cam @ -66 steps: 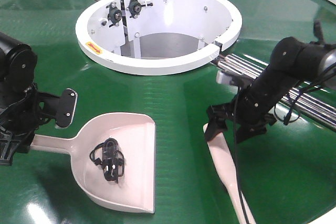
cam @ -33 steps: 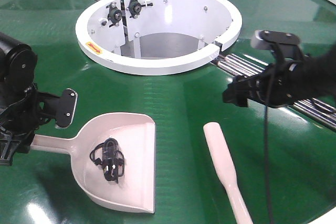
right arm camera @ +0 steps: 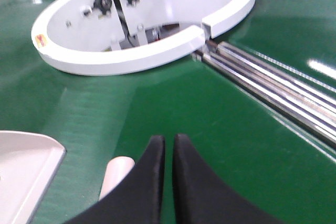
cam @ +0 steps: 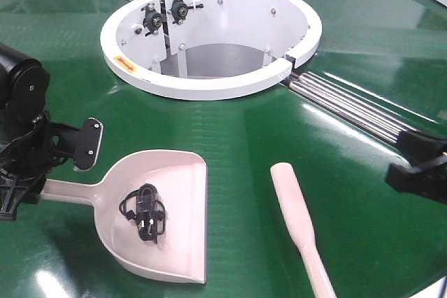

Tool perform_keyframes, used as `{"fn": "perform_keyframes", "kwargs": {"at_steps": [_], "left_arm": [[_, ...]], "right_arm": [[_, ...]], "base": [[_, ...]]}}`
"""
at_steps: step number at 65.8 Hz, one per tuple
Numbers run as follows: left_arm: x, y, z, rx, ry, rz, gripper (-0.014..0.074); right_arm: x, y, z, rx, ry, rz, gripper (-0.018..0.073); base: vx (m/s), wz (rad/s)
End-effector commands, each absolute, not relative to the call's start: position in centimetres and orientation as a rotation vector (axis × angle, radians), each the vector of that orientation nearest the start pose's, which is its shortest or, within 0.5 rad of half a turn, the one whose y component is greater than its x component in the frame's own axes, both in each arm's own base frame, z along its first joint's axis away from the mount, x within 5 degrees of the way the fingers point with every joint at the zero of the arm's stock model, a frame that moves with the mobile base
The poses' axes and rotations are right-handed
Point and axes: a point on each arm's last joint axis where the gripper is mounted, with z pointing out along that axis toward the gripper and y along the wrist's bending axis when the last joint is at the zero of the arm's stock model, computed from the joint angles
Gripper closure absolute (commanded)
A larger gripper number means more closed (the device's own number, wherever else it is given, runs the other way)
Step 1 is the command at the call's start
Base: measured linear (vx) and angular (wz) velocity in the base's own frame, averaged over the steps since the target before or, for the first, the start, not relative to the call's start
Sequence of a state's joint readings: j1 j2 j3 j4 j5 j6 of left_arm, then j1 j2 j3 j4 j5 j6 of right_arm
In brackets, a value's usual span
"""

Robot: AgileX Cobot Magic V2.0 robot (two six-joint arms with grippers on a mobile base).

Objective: Clean and inspect green conveyor with broom and dustpan

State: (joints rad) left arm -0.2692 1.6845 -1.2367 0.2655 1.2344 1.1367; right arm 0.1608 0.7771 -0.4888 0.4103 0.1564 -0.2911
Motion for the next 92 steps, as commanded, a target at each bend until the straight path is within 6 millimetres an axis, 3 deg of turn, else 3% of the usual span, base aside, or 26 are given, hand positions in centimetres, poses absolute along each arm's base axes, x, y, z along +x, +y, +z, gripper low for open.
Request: {"fn": "perform_keyframes", "kwargs": {"at_steps": [1,14,92], "left_arm": [[30.39,-6.53,26.04,2.145,2.364,0.371,0.0619],[30.39,-6.53,26.04,2.145,2.364,0.371,0.0619],[30.42,-6.54,26.05,2.144,2.361,0.373,0.0619]], "right_arm": [[14.91,2.66,31.19,-0.069,1.76,0.218,0.0569],[14.04,2.52,31.87,-0.067,1.714,0.222,0.0569],[14.06,2.5,31.93,-0.059,1.708,0.225,0.0569]], "base": [[0.0,0.0],[0.0,0.0],[0.0,0.0]]}}
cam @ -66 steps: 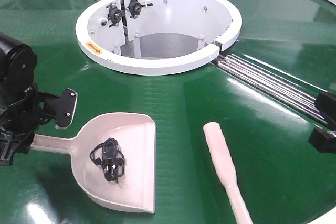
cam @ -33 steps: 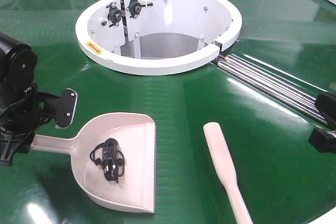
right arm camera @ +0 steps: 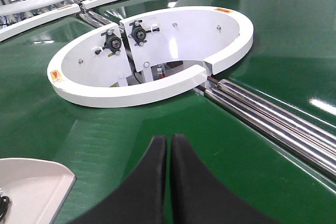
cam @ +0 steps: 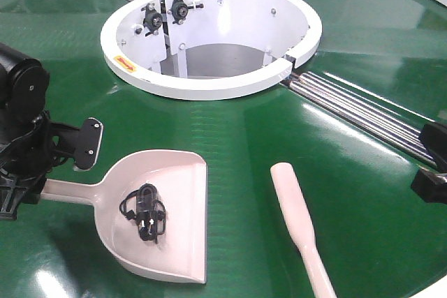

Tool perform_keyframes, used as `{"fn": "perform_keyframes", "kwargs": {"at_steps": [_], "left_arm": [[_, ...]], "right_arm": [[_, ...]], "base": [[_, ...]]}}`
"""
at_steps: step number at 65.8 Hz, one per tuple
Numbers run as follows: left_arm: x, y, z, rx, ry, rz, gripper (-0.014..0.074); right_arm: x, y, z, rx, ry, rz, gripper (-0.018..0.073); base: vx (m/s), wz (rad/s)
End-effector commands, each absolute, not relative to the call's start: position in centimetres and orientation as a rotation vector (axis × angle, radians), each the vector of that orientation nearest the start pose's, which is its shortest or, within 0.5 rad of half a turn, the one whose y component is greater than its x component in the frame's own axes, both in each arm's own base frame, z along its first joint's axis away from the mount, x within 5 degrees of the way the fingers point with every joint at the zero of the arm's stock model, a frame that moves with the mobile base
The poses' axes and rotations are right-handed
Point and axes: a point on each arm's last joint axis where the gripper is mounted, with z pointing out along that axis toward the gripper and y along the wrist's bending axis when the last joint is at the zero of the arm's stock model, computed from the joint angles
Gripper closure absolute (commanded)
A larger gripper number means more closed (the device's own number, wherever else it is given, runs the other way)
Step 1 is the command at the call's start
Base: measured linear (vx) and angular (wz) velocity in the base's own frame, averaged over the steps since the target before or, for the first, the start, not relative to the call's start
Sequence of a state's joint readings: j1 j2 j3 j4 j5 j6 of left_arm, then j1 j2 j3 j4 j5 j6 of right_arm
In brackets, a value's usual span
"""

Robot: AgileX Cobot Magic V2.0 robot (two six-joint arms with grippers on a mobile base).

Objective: Clean and inspect green conveyor with broom and dustpan

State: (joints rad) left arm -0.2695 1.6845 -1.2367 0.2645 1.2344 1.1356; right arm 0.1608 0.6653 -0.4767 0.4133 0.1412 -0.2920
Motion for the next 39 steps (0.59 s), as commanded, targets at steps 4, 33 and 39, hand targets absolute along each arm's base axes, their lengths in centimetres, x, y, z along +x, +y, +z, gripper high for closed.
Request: {"fn": "perform_keyframes", "kwargs": {"at_steps": [4,33,39], "left_arm": [[30.42,-6.54,26.05,2.144,2.361,0.373,0.0617],[30.45,-6.23,26.22,2.158,2.358,0.424,0.051],[30.45,-6.22,26.22,2.159,2.358,0.426,0.044]], "right_arm": [[14.06,2.5,31.93,-0.059,1.708,0.225,0.0569],[14.06,2.5,31.91,-0.056,1.709,0.229,0.0569],[14.06,2.5,31.91,-0.053,1.71,0.232,0.0569]], "base": [[0.0,0.0],[0.0,0.0],[0.0,0.0]]}}
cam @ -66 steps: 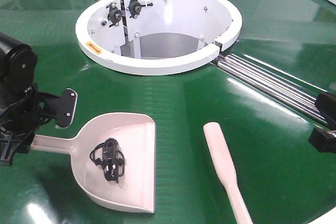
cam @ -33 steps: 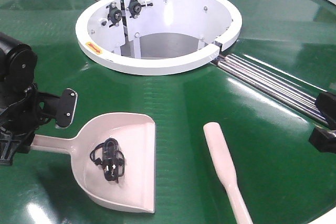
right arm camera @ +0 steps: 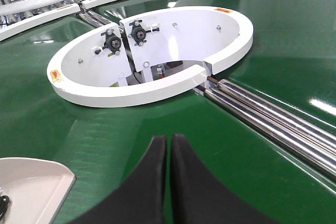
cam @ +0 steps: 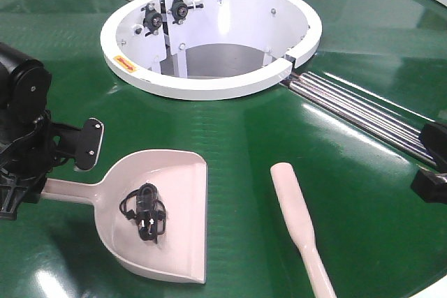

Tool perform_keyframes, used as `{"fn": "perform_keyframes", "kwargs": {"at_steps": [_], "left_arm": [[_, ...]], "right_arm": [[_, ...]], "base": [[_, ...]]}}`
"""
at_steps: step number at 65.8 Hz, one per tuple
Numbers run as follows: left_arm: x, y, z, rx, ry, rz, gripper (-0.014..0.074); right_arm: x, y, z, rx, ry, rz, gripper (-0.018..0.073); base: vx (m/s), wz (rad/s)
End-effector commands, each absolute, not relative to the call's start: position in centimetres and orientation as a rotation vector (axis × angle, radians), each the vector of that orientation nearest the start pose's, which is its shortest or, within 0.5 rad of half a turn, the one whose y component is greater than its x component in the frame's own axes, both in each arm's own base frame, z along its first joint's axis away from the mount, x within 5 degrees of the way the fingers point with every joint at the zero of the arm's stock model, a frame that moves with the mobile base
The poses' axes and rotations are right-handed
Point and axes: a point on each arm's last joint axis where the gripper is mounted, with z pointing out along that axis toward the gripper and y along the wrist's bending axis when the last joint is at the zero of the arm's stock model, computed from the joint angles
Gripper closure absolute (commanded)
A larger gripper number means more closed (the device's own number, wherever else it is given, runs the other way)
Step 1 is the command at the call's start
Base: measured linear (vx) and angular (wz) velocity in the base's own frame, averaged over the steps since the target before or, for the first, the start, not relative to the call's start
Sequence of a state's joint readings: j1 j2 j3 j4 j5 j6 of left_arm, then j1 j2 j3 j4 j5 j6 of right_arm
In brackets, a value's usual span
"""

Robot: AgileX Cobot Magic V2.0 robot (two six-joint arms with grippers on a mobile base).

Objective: Clean and inspect green conveyor with broom and dustpan

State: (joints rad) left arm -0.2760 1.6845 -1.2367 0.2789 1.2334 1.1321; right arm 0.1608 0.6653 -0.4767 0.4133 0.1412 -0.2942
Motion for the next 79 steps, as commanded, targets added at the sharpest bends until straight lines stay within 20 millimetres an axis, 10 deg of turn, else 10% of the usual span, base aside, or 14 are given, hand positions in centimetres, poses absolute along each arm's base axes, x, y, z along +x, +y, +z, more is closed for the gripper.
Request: {"fn": "perform_keyframes", "kwargs": {"at_steps": [1,15,52,79], "left_arm": [[30.46,-6.22,26.22,2.158,2.357,0.427,0.0428],[30.34,-6.49,26.18,2.117,2.383,0.384,0.0303],[30.55,-6.24,26.26,2.127,2.368,0.442,0.0343],[30.71,-6.37,26.25,1.932,2.477,0.443,0.0042]], "right_arm": [[14.06,2.5,31.91,-0.053,1.71,0.232,0.0569],[14.03,2.5,31.94,-0.053,1.708,0.232,0.0569],[13.93,2.65,31.57,-0.067,1.749,0.244,0.0569],[13.93,2.65,31.57,-0.067,1.749,0.244,0.0569]], "base": [[0.0,0.0],[0.0,0.0],[0.0,0.0],[0.0,0.0]]}}
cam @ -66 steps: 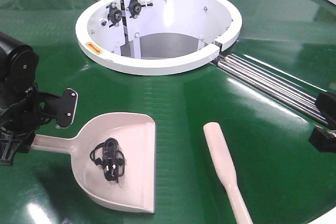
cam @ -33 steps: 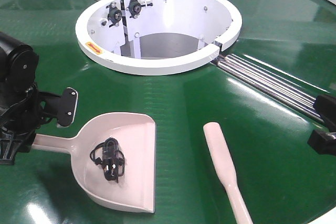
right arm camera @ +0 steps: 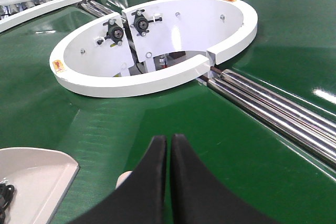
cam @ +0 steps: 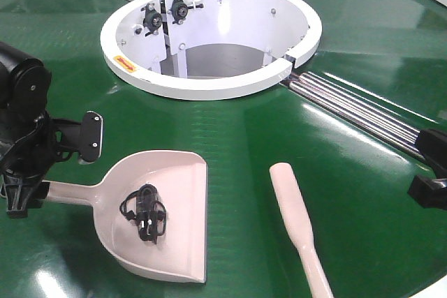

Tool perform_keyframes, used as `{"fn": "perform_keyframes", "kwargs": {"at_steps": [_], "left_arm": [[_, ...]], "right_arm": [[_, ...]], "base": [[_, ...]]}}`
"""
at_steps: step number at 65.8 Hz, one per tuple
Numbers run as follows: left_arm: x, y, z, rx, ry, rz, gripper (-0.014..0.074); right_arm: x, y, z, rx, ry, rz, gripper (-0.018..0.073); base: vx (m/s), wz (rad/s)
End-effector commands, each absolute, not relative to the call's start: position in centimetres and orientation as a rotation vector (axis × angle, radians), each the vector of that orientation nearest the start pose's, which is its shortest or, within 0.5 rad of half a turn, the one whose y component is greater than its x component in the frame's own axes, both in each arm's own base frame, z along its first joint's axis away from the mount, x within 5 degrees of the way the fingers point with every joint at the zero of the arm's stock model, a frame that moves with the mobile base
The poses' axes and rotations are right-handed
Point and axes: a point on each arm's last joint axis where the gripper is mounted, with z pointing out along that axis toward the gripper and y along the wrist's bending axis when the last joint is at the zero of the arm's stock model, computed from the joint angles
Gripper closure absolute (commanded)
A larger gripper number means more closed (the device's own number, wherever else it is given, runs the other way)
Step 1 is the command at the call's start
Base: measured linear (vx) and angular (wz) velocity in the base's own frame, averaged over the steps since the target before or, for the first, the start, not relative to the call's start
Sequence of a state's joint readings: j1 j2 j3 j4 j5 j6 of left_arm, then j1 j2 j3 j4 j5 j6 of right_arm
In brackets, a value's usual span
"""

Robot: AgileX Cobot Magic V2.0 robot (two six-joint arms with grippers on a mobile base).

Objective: Clean and inspect green conveyor with broom and dustpan

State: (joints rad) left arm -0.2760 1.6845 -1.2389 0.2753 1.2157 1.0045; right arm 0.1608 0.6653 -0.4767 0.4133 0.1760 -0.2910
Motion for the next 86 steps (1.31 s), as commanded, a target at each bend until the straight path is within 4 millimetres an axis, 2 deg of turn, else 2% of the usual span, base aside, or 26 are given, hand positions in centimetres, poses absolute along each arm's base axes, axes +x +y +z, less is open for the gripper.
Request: {"fn": "perform_keyframes", "kwargs": {"at_steps": [1,9,17,26,37,48,56,63,72,79,86], "left_arm": [[30.7,-6.4,26.3,1.925,2.481,0.443,0.0036],[30.5,-6.2,26.9,1.869,2.497,0.463,0.0015],[29.4,-5.8,29.0,1.769,2.483,0.509,0.0015],[27.2,-5.2,32.9,1.477,2.457,0.531,0.0022],[24.6,-4.6,38.0,1.119,2.253,0.52,0.0075],[21.6,-4.0,41.8,0.766,2.114,0.406,0.0242],[18.8,-3.6,44.3,0.571,2.002,0.275,0.0449],[16.2,-3.5,46.1,0.504,1.878,0.153,0.0623],[13.0,-3.5,46.3,0.441,1.721,0.001,0.062],[10.7,-3.3,44.3,0.385,1.601,-0.099,0.0621],[8.9,-2.8,41.3,0.346,1.508,-0.124,0.0621]], "right_arm": [[13.9,2.7,31.6,-0.067,1.749,0.244,0.0569],[13.9,2.7,31.6,-0.064,1.749,0.248,0.0569],[13.9,2.7,31.6,-0.064,1.749,0.248,0.0569],[13.9,2.6,31.6,-0.063,1.747,0.247,0.0568],[14.0,2.6,31.7,-0.061,1.74,0.245,0.0565],[14.0,2.6,31.9,-0.054,1.72,0.24,0.0564],[14.0,2.6,31.9,-0.049,1.718,0.244,0.0564],[13.9,2.5,32.0,-0.026,1.713,0.265,0.0564],[13.0,2.4,32.5,-0.045,1.67,0.25,0.0564],[12.1,2.2,33.0,-0.099,1.625,0.203,0.0564],[11.2,2.1,33.5,-0.125,1.574,0.173,0.0564]], "base": [[0.0,0.0],[0.0,0.0],[0.0,0.0],[0.0,0.0],[0.0,0.0],[0.0,0.0],[0.0,0.0],[0.0,0.0],[0.0,0.0],[0.0,0.0],[0.0,0.0]]}}
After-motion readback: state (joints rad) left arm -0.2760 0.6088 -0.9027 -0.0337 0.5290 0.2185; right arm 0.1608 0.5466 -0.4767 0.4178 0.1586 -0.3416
